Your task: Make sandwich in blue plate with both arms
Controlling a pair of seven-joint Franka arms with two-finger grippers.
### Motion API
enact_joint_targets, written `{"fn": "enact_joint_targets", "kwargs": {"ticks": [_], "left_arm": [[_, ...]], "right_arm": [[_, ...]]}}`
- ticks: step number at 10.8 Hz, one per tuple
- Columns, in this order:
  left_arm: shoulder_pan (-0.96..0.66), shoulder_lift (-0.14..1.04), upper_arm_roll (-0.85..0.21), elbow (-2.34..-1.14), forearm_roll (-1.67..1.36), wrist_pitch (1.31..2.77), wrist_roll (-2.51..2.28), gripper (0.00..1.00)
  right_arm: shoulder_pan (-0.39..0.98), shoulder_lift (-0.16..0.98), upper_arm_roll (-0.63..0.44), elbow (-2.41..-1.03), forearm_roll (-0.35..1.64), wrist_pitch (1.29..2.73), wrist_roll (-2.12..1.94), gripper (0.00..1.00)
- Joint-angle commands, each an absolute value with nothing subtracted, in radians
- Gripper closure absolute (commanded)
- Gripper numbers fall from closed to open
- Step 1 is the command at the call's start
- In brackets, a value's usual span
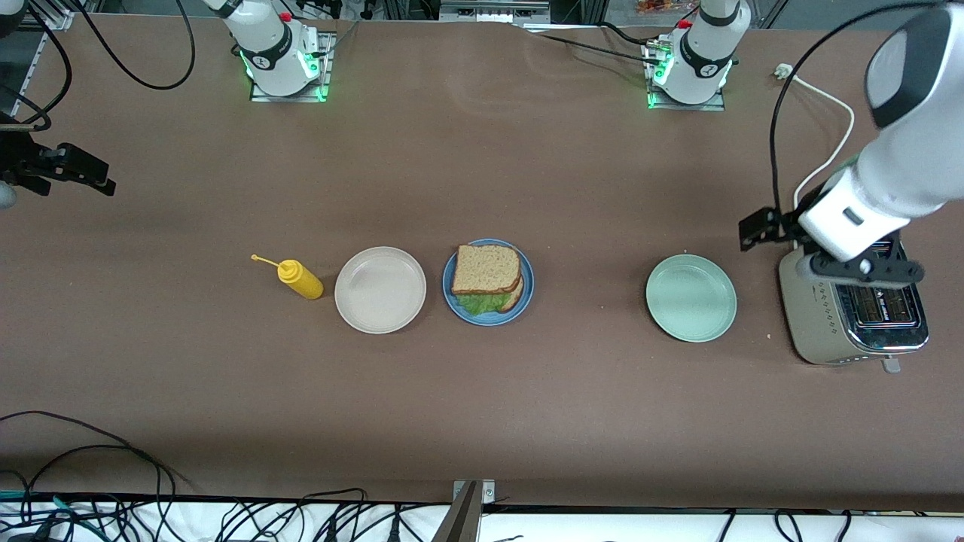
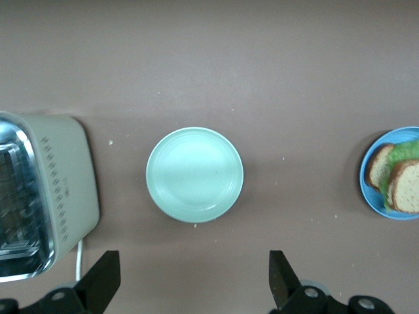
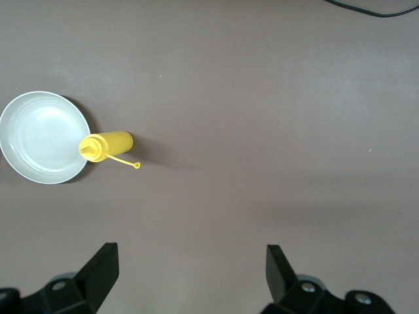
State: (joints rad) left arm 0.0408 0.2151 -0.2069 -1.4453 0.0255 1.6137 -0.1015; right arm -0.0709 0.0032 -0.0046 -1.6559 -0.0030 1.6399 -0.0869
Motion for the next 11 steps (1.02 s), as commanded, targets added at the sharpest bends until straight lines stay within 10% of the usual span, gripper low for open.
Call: {"fn": "enact_joint_targets", "kwargs": {"ticks": [1,11], "left_arm": [[0.038,0.037,-0.193,-1.573,-0.023,1.550,-0.097,0.00],[-0.023,-0.037,-0.066,-1.675,-0.017,1.552,0.015,0.00]], "right_arm": [[-0.064,0.003,-0.008,-1.637,-0.009,1.618,-0.087,0.00],[-0.064,0.002,-0.009,-1.637,-0.009,1.617,-0.089,0.00]]}}
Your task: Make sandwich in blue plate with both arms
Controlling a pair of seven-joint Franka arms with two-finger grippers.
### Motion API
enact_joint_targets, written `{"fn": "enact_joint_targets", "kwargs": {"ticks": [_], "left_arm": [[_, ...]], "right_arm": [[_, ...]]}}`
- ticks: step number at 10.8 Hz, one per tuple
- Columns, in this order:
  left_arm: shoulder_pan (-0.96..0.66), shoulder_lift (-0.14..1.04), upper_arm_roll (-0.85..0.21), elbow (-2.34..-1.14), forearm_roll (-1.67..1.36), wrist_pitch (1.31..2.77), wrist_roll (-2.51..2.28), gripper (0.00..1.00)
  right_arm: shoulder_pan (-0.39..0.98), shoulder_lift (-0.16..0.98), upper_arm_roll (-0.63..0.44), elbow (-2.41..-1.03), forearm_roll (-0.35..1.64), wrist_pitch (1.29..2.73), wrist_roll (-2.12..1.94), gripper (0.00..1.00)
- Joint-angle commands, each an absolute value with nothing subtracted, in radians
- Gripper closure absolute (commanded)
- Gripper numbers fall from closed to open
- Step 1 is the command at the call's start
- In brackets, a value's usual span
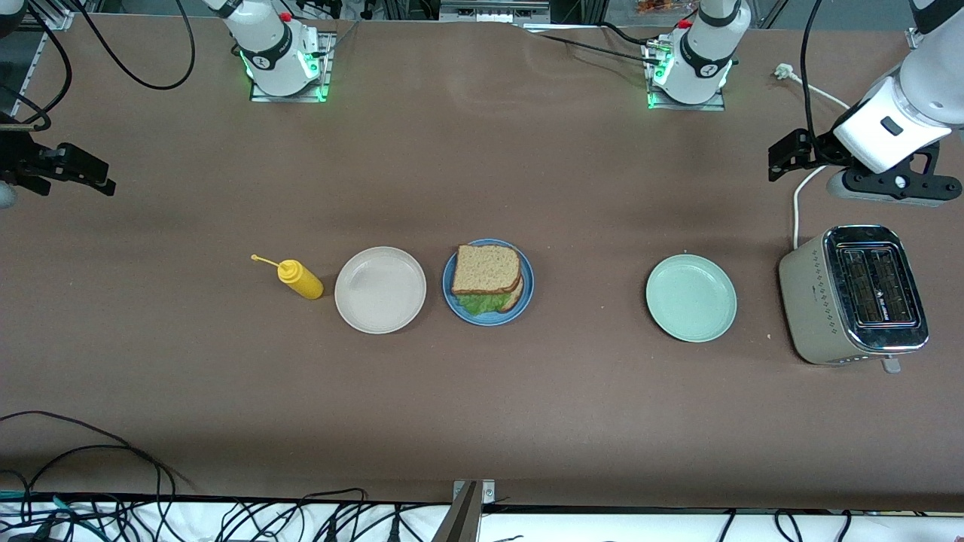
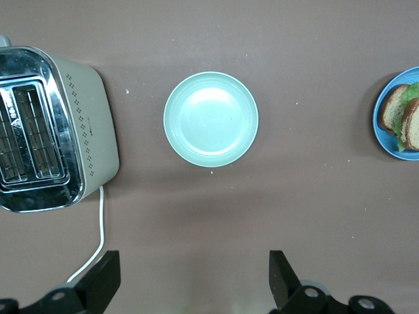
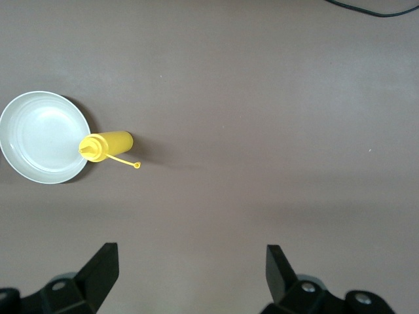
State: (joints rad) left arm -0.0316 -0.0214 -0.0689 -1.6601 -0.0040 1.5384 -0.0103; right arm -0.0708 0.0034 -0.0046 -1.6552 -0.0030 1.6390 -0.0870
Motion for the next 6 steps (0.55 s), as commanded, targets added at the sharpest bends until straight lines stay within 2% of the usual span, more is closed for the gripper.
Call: {"fn": "enact_joint_targets", "kwargs": {"ticks": [1,6], "left_arm": [[-0.025,-0.035,-0.067,-1.672,-0.017,1.546,0.012,0.00],[-0.028,0.003,-0.067,-1.626,-0.017,1.526,0.009,0.00]], "right_arm": [[-0.064,0.002,-0.009,-1.637,-0.009,1.617,-0.089,0.00],[-0.064,0.002,-0.009,-1.637,-0.009,1.617,-0.089,0.00]]}}
